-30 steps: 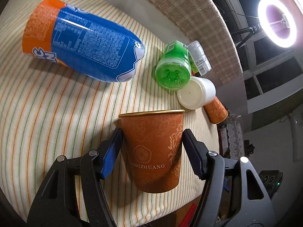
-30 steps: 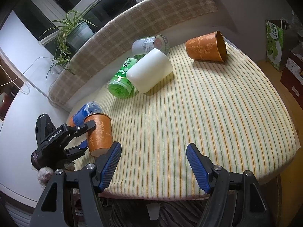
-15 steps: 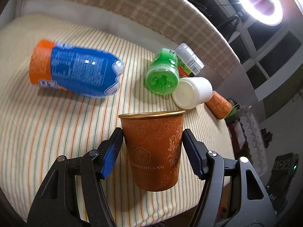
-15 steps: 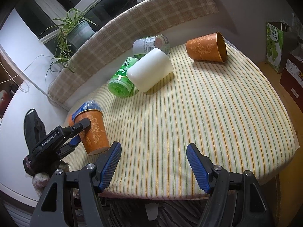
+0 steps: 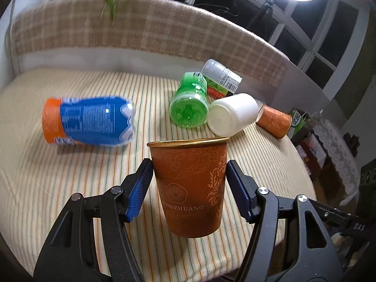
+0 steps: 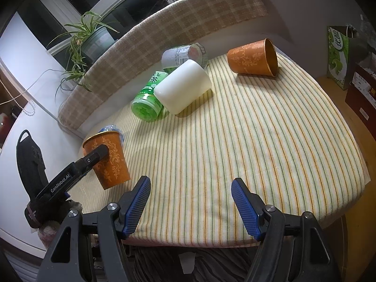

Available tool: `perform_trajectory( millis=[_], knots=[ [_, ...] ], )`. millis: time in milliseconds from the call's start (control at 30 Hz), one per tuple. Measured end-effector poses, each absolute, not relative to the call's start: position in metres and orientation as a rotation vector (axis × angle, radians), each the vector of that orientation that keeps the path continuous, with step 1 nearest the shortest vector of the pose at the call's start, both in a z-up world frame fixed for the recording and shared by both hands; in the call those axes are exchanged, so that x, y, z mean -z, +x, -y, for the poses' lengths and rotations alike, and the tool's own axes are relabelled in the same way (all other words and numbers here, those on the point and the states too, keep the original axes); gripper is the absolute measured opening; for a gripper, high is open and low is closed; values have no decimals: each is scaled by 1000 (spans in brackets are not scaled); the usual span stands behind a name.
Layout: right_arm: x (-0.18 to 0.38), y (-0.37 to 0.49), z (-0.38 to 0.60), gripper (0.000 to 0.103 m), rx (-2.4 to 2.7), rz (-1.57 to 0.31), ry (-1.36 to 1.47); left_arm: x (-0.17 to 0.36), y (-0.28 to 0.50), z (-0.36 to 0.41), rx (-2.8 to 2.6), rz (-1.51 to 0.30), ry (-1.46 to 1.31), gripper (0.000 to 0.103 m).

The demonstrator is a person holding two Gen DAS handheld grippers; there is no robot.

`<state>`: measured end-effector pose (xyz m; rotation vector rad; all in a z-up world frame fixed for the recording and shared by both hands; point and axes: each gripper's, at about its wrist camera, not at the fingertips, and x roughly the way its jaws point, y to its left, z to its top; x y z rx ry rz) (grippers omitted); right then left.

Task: Flip cup upright
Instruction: 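Grasp the standing orange cup with the left gripper, then open the left gripper and release the upright orange cup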

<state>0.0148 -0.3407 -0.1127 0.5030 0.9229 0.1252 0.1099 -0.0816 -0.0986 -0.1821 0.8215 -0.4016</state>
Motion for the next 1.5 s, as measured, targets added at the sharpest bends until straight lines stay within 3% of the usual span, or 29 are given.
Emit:
perform_trajectory(
  millis=[400,1300,1400,1500],
  knots=[
    [112,13,343,74,-117,-914,498,98,109,97,335,-704,-51,66],
    [112,14,333,74,-123,-919,488,109,84,91,368,-728,-28,66],
    [112,14,331,74,-125,-919,486,111,82,91,380,-745,-22,70],
    [111,14,328,74,-130,-917,480,115,78,90,390,-765,-13,85]
  ],
)
